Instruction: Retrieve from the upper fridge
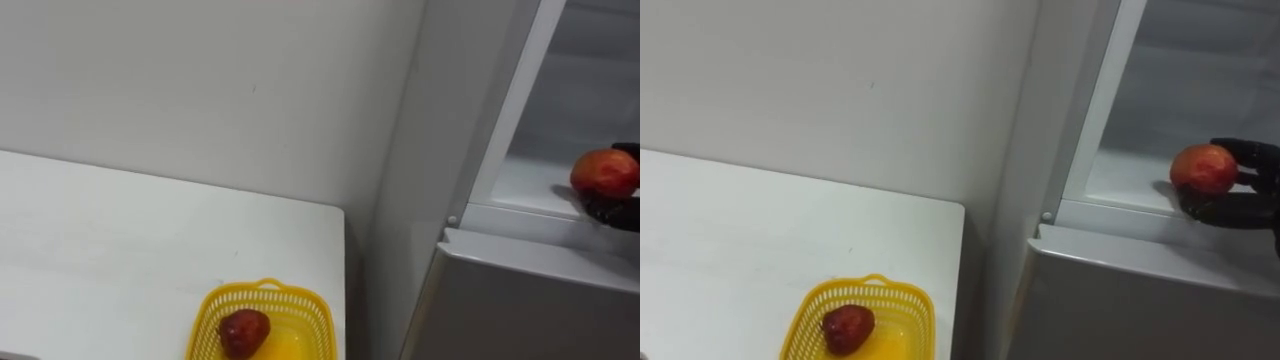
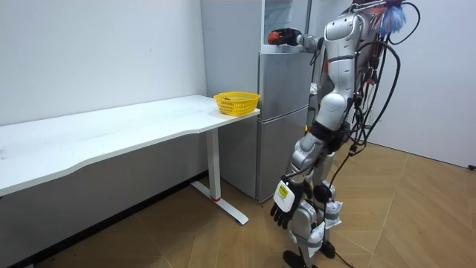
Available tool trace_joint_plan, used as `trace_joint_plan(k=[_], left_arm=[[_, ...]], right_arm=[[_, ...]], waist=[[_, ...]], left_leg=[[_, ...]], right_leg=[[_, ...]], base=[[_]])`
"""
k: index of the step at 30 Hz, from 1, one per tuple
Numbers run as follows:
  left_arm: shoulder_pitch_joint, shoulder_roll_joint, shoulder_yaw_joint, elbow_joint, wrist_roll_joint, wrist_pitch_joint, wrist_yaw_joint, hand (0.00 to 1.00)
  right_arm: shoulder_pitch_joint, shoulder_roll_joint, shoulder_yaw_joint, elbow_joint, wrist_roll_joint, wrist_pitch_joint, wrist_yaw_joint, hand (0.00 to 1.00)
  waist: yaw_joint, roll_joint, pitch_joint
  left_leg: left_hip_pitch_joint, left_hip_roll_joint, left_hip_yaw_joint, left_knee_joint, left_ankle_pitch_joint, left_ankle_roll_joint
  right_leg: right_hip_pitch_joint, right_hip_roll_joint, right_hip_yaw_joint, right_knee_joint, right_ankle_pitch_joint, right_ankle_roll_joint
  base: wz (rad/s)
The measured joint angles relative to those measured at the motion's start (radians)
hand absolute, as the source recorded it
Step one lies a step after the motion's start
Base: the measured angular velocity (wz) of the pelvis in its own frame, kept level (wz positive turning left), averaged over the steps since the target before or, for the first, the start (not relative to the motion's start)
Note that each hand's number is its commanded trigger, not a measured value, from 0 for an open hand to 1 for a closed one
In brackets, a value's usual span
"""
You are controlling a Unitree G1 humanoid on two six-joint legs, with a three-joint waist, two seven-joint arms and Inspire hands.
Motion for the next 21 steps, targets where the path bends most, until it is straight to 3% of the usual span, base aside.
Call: trace_joint_plan(k=[14,21], left_arm=[[-0.009,0.002,-0.001,-0.001,-0.001,-0.002,0.002,0.0],[-0.019,0.003,-0.003,-0.013,0.008,-0.001,0.015,0.0]], right_arm=[[-0.016,0.001,0.021,-0.032,-0.006,0.008,-0.028,1.0],[-0.012,0.004,0.045,-0.094,0.017,0.014,-0.069,1.0]], waist=[[0.002,-0.007,0.0013],[-0.001,0.003,0.0056]], left_leg=[[-0.004,0.0,-0.001,0.001,-0.001,0.0],[-0.009,0.0,-0.001,-0.002,-0.001,0.0]], right_leg=[[-0.007,-0.001,-0.001,0.001,0.0,0.0],[-0.014,-0.002,0.001,0.005,0.0,0.0]], base=[[0.0],[-0.01]])
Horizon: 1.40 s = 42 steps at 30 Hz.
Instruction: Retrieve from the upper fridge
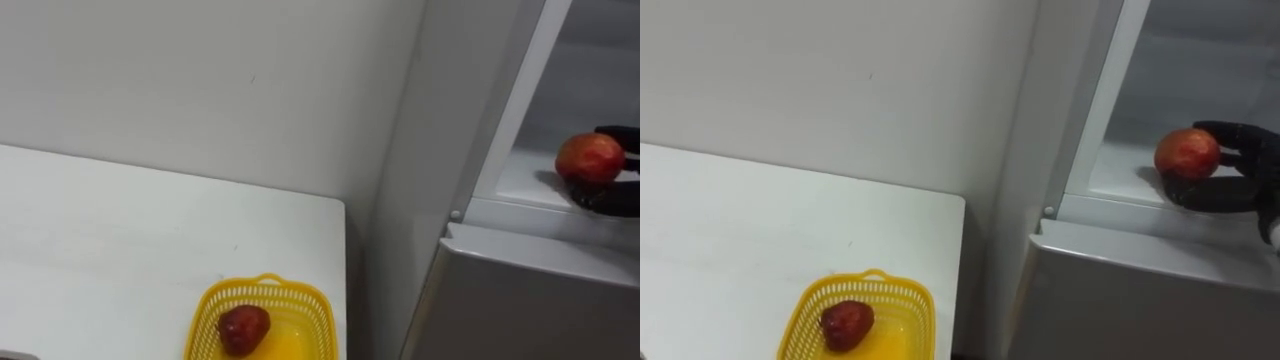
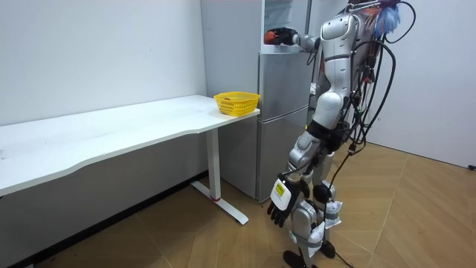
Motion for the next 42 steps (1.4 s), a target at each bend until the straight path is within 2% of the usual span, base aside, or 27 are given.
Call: trace_joint_plan(k=[3,7,11,18,23,27,29,31,33,36,37,39,42], left_arm=[[-0.002,0.0,0.0,-0.005,-0.005,0.0,0.012,0.0],[-0.001,0.0,0.001,-0.005,-0.005,-0.001,0.027,0.0],[-0.01,-0.001,0.001,-0.005,-0.007,-0.005,0.047,0.0],[-0.01,-0.008,0.002,-0.002,-0.007,-0.017,0.056,0.0],[-0.012,-0.012,0.002,0.006,-0.008,-0.02,0.074,0.0],[-0.017,-0.014,0.002,0.041,-0.008,-0.021,0.092,0.0],[-0.015,-0.02,0.003,0.042,-0.008,-0.021,0.1,0.0],[-0.015,-0.036,0.008,0.043,-0.008,-0.027,0.114,0.0],[-0.008,-0.05,0.023,0.043,-0.008,-0.029,0.112,0.0],[-0.009,-0.051,0.023,0.043,-0.009,-0.033,0.115,0.0],[-0.008,-0.051,0.023,0.043,-0.009,-0.042,0.116,0.0],[-0.012,-0.05,0.023,0.043,-0.011,-0.044,0.116,0.0],[-0.02,-0.049,0.018,0.043,-0.046,-0.045,0.116,0.0]], right_arm=[[0.026,0.0,0.0,-0.044,0.007,0.005,-0.032,1.0],[0.121,0.004,-0.002,-0.23,-0.031,0.013,-0.087,1.0],[0.152,0.008,-0.003,-0.321,-0.029,0.013,-0.119,1.0],[0.177,0.012,-0.026,-0.493,-0.038,0.013,-0.167,1.0],[0.284,0.014,-0.063,-0.67,-0.076,0.012,-0.208,1.0],[0.364,0.039,-0.08,-0.79,-0.155,0.011,-0.218,1.0],[0.366,0.051,-0.088,-0.815,-0.156,0.011,-0.221,1.0],[0.392,0.052,-0.124,-0.897,-0.186,0.012,-0.23,1.0],[0.392,0.052,-0.141,-0.974,-0.203,0.008,-0.236,1.0],[0.392,0.052,-0.154,-1.044,-0.226,-0.023,-0.249,1.0],[0.392,0.052,-0.158,-1.071,-0.234,-0.022,-0.251,1.0],[0.393,0.057,-0.157,-1.111,-0.238,-0.025,-0.246,1.0],[0.394,0.083,-0.145,-1.146,-0.276,-0.028,-0.236,1.0]], waist=[[-0.001,0.002,-0.0027],[-0.003,0.009,-0.0091],[-0.008,0.017,-0.0129],[-0.031,0.024,-0.0093],[-0.032,0.023,-0.0085],[-0.034,0.028,-0.0055],[-0.036,0.03,-0.0042],[-0.034,0.031,-0.0062],[-0.033,0.038,-0.005],[-0.035,0.038,-0.0068],[-0.034,0.042,-0.0044],[-0.033,0.042,-0.0048],[-0.03,0.043,-0.0035]], left_leg=[[-0.002,0.0,-0.001,0.003,0.0,0.0],[-0.008,0.0,0.001,0.006,0.0,0.0],[-0.008,0.0,0.004,0.008,0.0,0.0],[-0.001,0.001,0.017,0.004,0.0,0.0],[0.008,0.001,0.027,0.001,0.0,0.001],[0.01,0.003,0.04,-0.001,0.0,0.001],[0.011,0.002,0.044,-0.004,0.0,0.002],[0.007,0.002,0.048,-0.012,0.001,0.003],[0.007,0.005,0.061,-0.018,0.001,0.003],[0.01,0.008,0.068,-0.022,0.001,0.003],[0.01,0.009,0.072,-0.025,0.001,0.003],[0.012,0.011,0.071,-0.031,0.001,0.003],[0.027,0.015,0.073,-0.037,0.001,0.002]], right_leg=[[-0.003,0.0,0.0,0.0,0.0,0.0],[-0.009,0.0,0.002,0.001,0.0,0.0],[-0.009,-0.001,0.001,0.005,0.0,0.0],[-0.008,0.001,0.024,0.012,0.0,0.0],[-0.005,0.0,0.031,0.011,0.0,0.0],[-0.007,0.002,0.047,0.009,0.0,0.001],[-0.009,0.002,0.054,0.008,0.0,0.002],[-0.023,0.002,0.06,0.009,0.0,0.003],[-0.027,0.004,0.073,0.009,0.0,0.003],[-0.031,0.007,0.08,0.009,0.001,0.003],[-0.035,0.007,0.084,0.01,0.001,0.003],[-0.036,0.009,0.085,0.011,0.001,0.002],[-0.025,0.012,0.086,0.012,0.001,0.002]], base=[[0.0],[0.0],[0.0],[-0.05],[-0.05],[-0.1],[-0.07],[-0.07],[-0.17],[-0.09],[-0.08],[-0.04],[-0.01]])
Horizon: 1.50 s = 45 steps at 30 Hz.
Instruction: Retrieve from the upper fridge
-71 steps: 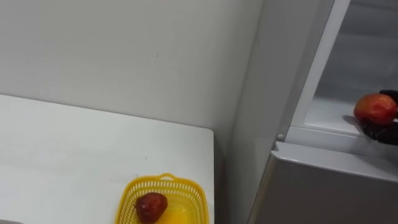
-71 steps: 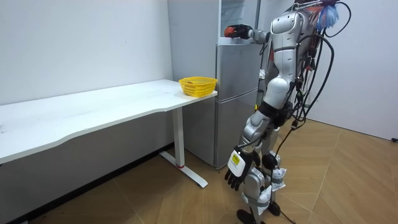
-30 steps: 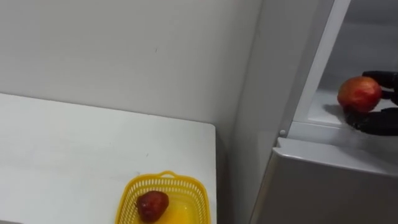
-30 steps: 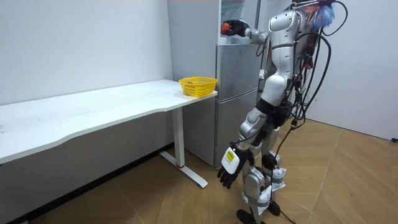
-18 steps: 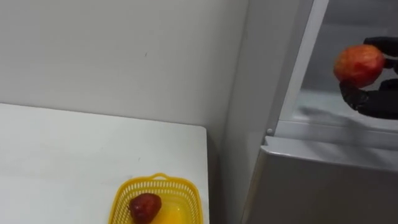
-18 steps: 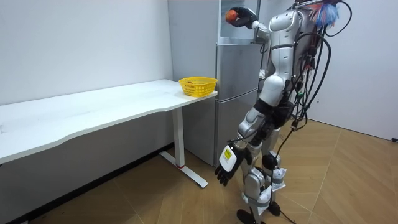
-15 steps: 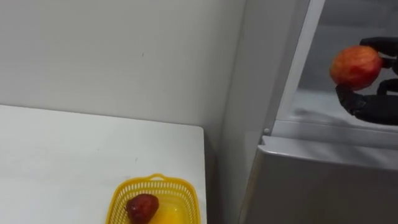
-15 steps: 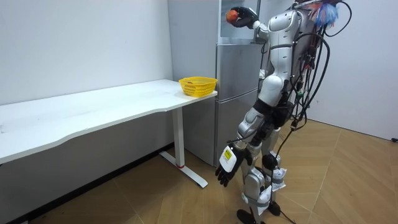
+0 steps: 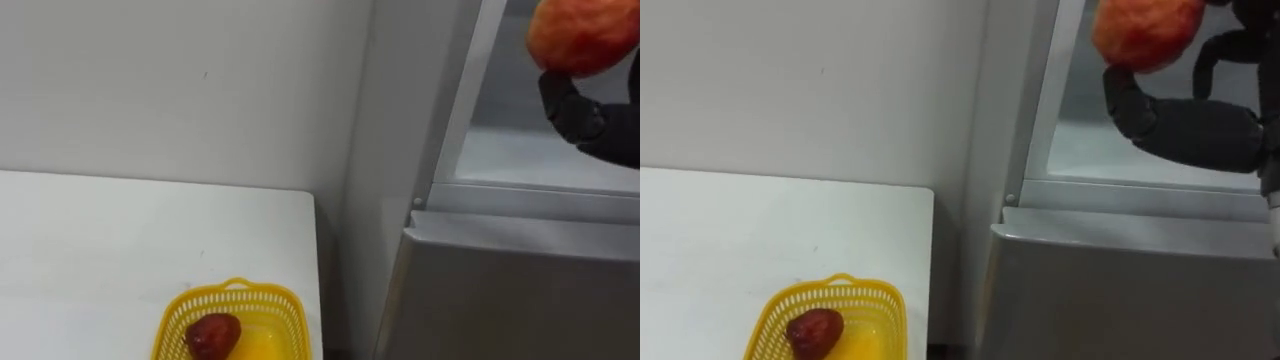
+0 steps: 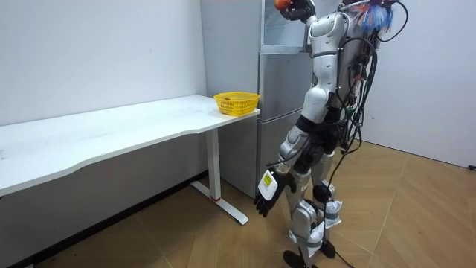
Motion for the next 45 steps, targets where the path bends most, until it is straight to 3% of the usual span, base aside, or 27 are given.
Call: trace_joint_plan(k=[8,14,16,23,27,30,37,45], left_arm=[[-0.023,0.003,-0.065,0.006,0.0,0.0,-0.005,0.0],[-0.034,0.003,-0.079,0.037,0.0,-0.002,-0.023,0.0],[-0.037,0.004,-0.081,0.05,0.0,-0.017,-0.022,0.0],[-0.049,0.012,-0.085,0.066,0.0,-0.035,-0.03,0.0],[-0.065,0.012,-0.084,0.08,0.0,-0.036,-0.055,0.0],[-0.074,0.014,-0.088,0.082,0.001,-0.037,-0.068,0.0],[-0.088,0.019,-0.15,0.078,0.002,-0.034,-0.072,0.0],[-0.123,0.021,-0.173,0.076,0.006,-0.032,-0.102,0.0]], right_arm=[[0.0,0.052,0.102,-0.042,-0.104,0.001,0.104,1.0],[-0.001,0.069,0.165,-0.078,-0.116,-0.002,0.202,1.0],[-0.003,0.097,0.192,-0.078,-0.157,-0.003,0.233,1.0],[-0.012,0.131,0.258,-0.077,-0.236,-0.022,0.272,1.0],[-0.031,0.17,0.291,-0.06,-0.334,-0.024,0.305,1.0],[-0.045,0.173,0.314,-0.055,-0.395,-0.035,0.33,1.0],[-0.103,0.196,0.422,0.068,-0.442,-0.031,0.35,1.0],[-0.104,0.206,0.461,0.145,-0.47,-0.008,0.359,1.0]], waist=[[0.004,0.003,0.0024],[0.035,0.001,0.0003],[0.043,0.0,0.0008],[0.088,-0.001,0.001],[0.117,-0.014,0.0091],[0.137,-0.029,0.0176],[0.144,-0.037,0.0201],[0.174,-0.033,0.0214]], left_leg=[[-0.006,0.003,0.003,0.001,-0.003,-0.003],[-0.016,0.003,0.007,0.008,-0.003,-0.003],[-0.021,0.003,0.003,0.014,-0.003,-0.003],[-0.032,0.004,0.0,0.021,-0.003,-0.003],[-0.029,0.003,-0.001,0.021,-0.002,-0.004],[-0.029,0.002,-0.008,0.022,-0.002,-0.004],[-0.042,-0.001,-0.031,0.037,-0.004,-0.003],[-0.066,-0.001,-0.046,0.057,-0.007,-0.006]], right_leg=[[-0.003,0.004,-0.002,0.003,0.0,-0.001],[-0.016,0.003,-0.002,0.013,0.002,-0.003],[-0.02,0.003,-0.005,0.017,0.002,-0.003],[-0.027,0.001,-0.013,0.018,0.005,-0.006],[-0.026,0.001,-0.013,0.019,0.005,-0.006],[-0.021,0.004,-0.014,0.017,0.005,-0.006],[-0.018,0.003,-0.03,0.017,0.005,-0.006],[-0.025,0.004,-0.043,0.017,0.005,-0.006]], base=[[-0.01],[-0.02],[0.02],[0.01],[0.0],[0.05],[0.1],[0.07]])
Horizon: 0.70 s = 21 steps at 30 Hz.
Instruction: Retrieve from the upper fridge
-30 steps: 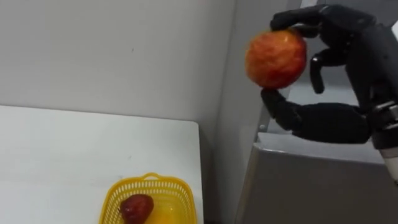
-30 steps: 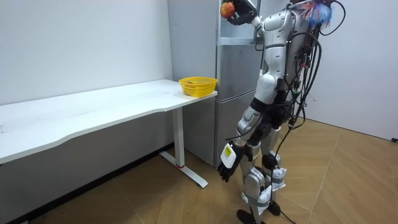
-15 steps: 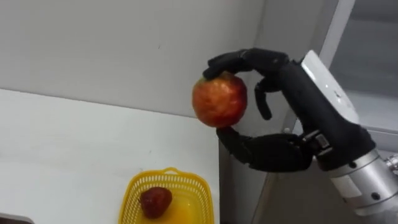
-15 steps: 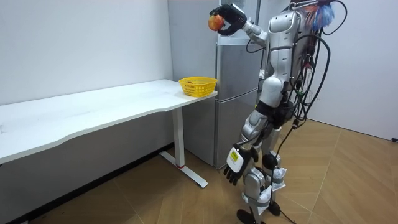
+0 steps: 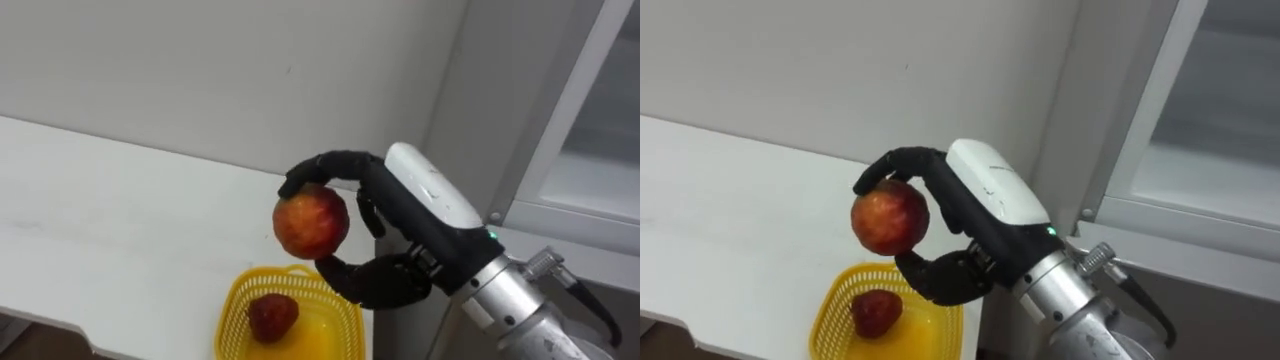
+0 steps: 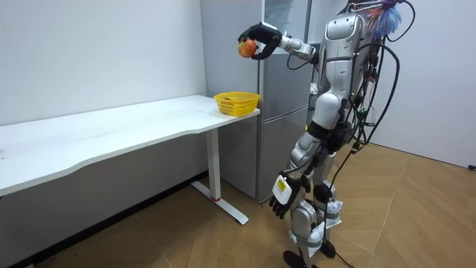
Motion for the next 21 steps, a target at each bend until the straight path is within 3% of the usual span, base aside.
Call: trace_joint_plan(k=[6,10,15,21], left_arm=[[0.004,-0.002,-0.002,0.0,0.002,0.019,-0.018,0.0],[0.005,-0.002,-0.002,-0.004,0.005,0.019,-0.018,0.0],[0.001,-0.001,-0.001,-0.006,0.005,0.019,-0.032,0.0],[-0.012,-0.001,-0.001,-0.006,0.005,0.019,-0.034,0.0]], right_arm=[[0.0,0.018,0.005,0.079,0.01,0.008,-0.001,1.0],[0.0,0.063,0.006,0.184,0.005,0.018,0.011,1.0],[0.0,0.067,0.032,0.213,0.005,0.019,0.038,1.0],[0.0,0.068,0.051,0.218,0.005,0.019,0.077,1.0]], waist=[[0.022,0.003,-0.0028],[0.021,0.007,-0.0032],[0.02,0.019,-0.0018],[0.02,0.019,-0.0021]], left_leg=[[-0.005,-0.001,-0.006,0.006,0.0,0.0],[-0.022,-0.002,-0.017,0.022,0.0,0.0],[-0.024,-0.002,-0.017,0.027,0.0,-0.001],[-0.023,-0.003,-0.016,0.029,0.0,-0.001]], right_leg=[[0.0,0.0,-0.006,0.001,0.0,0.0],[-0.007,-0.001,-0.012,0.002,0.0,0.0],[-0.009,-0.006,-0.007,0.003,0.0,-0.001],[-0.007,-0.003,-0.002,0.002,0.0,-0.001]], base=[[0.04],[0.08],[0.0],[0.0]])
